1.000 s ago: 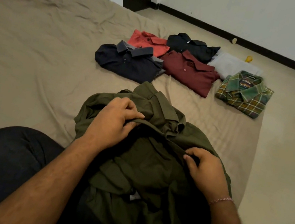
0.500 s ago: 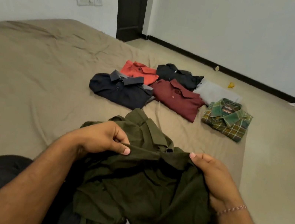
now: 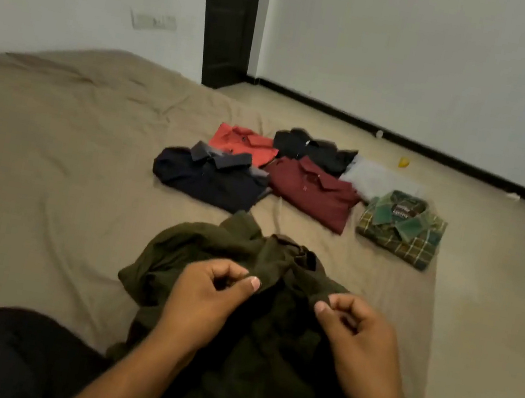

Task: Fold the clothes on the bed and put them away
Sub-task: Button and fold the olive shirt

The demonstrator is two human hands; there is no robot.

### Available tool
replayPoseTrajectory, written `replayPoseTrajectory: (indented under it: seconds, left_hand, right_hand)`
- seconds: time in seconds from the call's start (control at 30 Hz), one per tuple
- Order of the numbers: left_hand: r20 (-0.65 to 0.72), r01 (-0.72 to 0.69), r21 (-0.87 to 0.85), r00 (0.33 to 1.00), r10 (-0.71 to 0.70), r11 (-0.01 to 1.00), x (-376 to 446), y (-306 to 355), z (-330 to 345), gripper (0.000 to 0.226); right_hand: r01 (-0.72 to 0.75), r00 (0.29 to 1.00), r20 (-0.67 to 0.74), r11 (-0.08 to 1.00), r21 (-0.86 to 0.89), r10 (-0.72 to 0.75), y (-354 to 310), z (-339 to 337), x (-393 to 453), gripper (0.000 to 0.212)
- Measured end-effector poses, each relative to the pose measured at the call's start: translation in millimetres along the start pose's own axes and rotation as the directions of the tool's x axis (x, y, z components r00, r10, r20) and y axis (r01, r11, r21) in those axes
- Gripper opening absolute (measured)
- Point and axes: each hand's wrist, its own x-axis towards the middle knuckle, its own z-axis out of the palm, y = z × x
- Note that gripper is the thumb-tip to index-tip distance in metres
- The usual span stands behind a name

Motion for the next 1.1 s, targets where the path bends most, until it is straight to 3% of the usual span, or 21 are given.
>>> replayPoseTrajectory:
  seconds: [0.17, 0.43, 0.47, 0.57, 0.8, 1.1]
  left_hand:
    - [0.054, 0.151, -0.063, 0.988, -0.148, 0.986, -43, -55, 29, 0.016]
    - [-0.009, 0.046, -0.135, 0.999, -0.047, 0.99, -44, -43, 34, 0.012]
    - [-0.014, 0.031, -0.13, 0.999, -0.033, 0.991, -44, -43, 35, 0.012]
    - [-0.035, -0.002, -0.122, 0.999, -0.002, 0.992, -46, -45, 37, 0.011]
    - [-0.025, -0.104, -0.069, 0.994, 0.103, 0.992, -46, -47, 41, 0.013]
    - [-0.037, -0.076, -0.074, 0.997, 0.074, 0.994, -44, -52, 43, 0.011]
  right_hand:
    - [-0.238, 0.97, 0.117, 0.916, 0.322, 0.211, 58, 36, -46, 0.012]
    - [-0.137, 0.989, 0.117, 0.882, 0.45, 0.093, 56, 34, -44, 0.005]
    - [-0.134, 0.989, 0.121, 0.873, 0.468, 0.087, 57, 34, -42, 0.012]
    - [-0.163, 0.983, 0.154, 0.856, 0.491, 0.1, 62, 36, -41, 0.031]
    - [-0.127, 0.989, 0.125, 0.877, 0.463, 0.078, 65, 38, -41, 0.008]
    - [-0.11, 0.992, 0.101, 0.894, 0.435, 0.073, 69, 42, -42, 0.011]
